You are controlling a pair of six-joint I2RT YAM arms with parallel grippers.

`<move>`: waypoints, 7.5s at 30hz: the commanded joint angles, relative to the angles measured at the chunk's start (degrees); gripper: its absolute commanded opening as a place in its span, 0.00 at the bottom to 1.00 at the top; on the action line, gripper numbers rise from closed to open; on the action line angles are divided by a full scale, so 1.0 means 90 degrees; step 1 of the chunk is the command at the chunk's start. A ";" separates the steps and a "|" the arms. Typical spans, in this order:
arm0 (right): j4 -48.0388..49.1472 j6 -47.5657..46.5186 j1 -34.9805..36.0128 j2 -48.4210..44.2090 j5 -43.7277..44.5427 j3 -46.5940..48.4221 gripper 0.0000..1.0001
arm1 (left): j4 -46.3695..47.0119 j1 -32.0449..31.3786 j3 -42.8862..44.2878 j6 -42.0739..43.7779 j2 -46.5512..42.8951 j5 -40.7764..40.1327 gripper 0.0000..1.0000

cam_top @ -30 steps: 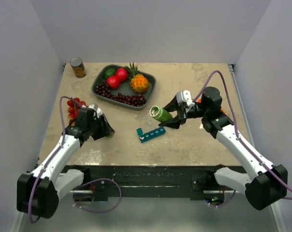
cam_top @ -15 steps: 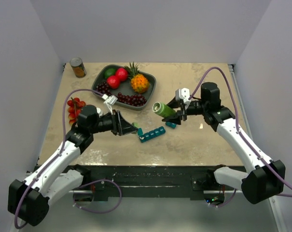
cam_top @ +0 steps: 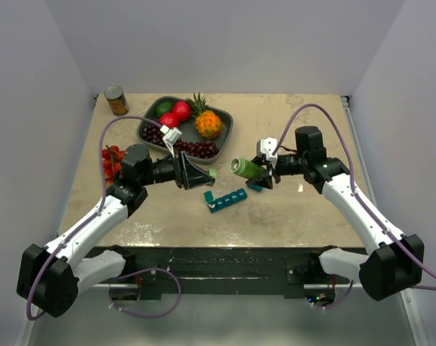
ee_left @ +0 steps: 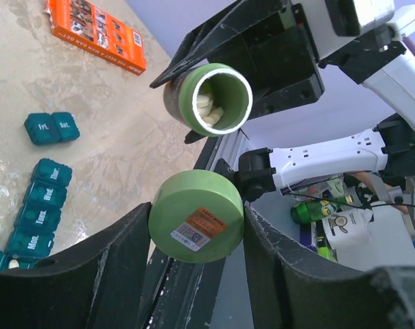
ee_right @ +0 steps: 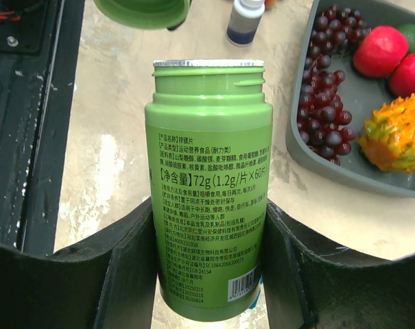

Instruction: Sort the pills into containers

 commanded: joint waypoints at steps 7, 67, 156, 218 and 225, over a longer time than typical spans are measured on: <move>-0.0106 -0.0307 -0.0024 0.0056 0.0109 0.0352 0.00 | 0.1422 -0.0123 0.0340 -0.0655 0.0582 0.0371 0.00; -0.0116 0.0142 0.0679 0.0300 -0.0066 0.0518 0.00 | -0.1777 -0.0876 0.2536 0.1666 0.2526 0.0371 0.00; 0.0187 -0.0199 0.1840 -0.0247 0.1827 0.0244 0.00 | -0.3685 -0.0846 0.2840 -0.0704 0.3513 0.1328 0.00; 0.0568 0.0543 0.2153 -0.0316 0.0168 0.0059 0.00 | -0.3273 -0.0046 0.2799 -0.1731 0.1756 0.0412 0.84; 0.0218 0.0241 0.2066 -0.0306 0.0002 0.0108 0.00 | -0.3772 0.0482 0.3249 0.0664 0.0898 -0.1871 0.86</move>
